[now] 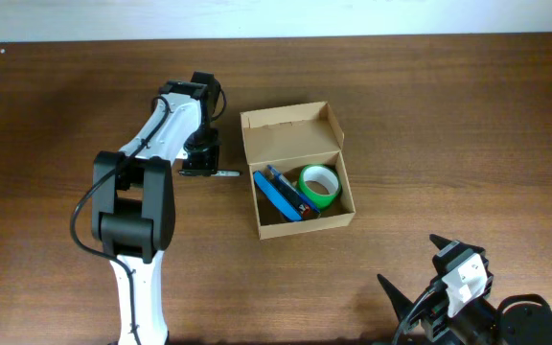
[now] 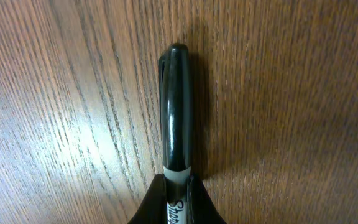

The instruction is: Pack container

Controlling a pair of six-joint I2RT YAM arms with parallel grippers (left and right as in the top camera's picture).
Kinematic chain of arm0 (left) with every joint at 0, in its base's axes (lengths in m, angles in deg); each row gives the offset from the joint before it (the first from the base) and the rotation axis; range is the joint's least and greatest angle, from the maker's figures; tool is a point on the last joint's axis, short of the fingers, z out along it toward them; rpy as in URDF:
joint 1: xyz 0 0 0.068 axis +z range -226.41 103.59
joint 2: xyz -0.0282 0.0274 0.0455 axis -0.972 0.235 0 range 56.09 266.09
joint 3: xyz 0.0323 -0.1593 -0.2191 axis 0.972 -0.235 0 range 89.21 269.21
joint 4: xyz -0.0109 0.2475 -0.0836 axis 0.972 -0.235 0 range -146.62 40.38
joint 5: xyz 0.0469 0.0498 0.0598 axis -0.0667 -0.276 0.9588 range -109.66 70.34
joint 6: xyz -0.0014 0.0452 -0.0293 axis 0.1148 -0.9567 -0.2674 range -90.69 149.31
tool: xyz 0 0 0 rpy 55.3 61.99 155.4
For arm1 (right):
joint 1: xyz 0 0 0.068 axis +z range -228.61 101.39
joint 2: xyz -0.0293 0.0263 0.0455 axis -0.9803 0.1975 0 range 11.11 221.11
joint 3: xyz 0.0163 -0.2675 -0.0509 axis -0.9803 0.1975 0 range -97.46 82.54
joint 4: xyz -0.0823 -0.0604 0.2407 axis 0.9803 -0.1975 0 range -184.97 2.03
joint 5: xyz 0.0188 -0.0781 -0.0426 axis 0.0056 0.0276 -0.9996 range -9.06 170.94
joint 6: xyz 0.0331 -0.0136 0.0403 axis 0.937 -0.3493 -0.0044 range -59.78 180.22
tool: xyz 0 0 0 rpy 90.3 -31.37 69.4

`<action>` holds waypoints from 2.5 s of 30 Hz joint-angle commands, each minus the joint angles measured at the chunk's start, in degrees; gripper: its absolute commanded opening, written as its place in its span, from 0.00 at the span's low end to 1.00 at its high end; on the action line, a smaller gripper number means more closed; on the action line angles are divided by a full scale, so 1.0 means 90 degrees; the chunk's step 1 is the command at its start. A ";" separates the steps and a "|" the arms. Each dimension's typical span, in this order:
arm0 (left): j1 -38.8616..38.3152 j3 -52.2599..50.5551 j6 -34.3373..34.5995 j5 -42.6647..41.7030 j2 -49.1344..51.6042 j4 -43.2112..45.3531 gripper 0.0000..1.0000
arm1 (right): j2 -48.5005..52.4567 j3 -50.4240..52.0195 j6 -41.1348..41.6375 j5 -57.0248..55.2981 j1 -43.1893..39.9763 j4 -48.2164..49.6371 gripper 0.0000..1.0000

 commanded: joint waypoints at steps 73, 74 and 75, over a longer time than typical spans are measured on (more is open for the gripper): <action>-0.0119 0.3837 -0.3657 0.0379 0.1831 0.0583 0.60 | -0.0024 0.0015 0.0034 -0.0080 -0.0024 0.0019 0.99; -0.0119 0.3837 -0.3694 0.0357 0.1882 0.0583 0.60 | -0.0024 0.0015 0.0034 -0.0080 -0.0024 0.0019 0.99; -0.0119 0.3840 -0.3793 0.0323 0.1902 0.0597 0.60 | -0.0024 0.0015 0.0034 -0.0080 -0.0024 0.0019 0.99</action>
